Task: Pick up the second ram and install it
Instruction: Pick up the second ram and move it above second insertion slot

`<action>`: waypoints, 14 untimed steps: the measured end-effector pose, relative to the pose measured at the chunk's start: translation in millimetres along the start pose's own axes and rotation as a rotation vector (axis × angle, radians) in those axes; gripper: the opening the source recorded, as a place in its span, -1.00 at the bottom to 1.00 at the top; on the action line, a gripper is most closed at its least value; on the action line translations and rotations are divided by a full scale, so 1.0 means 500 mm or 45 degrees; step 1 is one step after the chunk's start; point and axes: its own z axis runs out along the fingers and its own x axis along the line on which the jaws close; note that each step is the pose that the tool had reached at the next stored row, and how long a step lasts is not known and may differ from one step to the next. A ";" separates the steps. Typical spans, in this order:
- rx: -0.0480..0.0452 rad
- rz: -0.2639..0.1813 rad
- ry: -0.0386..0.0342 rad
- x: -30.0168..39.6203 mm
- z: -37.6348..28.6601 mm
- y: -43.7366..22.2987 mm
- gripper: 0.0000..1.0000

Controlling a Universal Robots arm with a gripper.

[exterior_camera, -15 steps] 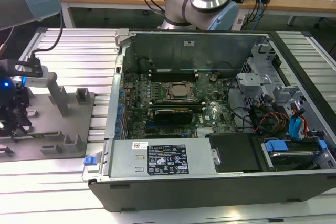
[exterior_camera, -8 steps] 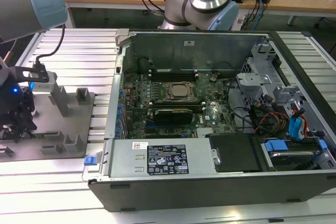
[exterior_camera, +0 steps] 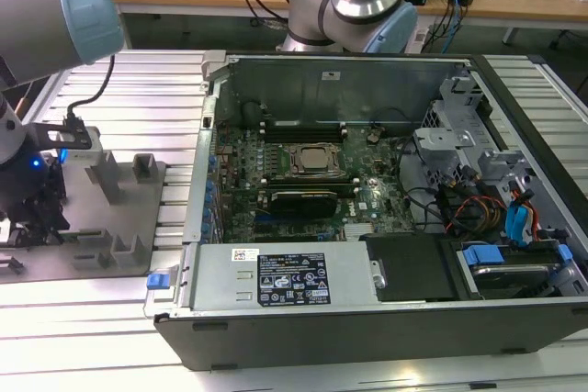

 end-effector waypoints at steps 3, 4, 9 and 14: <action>0.000 0.000 0.0000 0.000 0.001 0.000 -0.40; 0.000 0.000 0.0000 0.000 0.001 0.000 -0.40; 0.000 0.000 -0.0001 0.000 0.001 0.000 -0.56; 0.000 0.000 0.0000 0.000 0.001 0.000 -0.72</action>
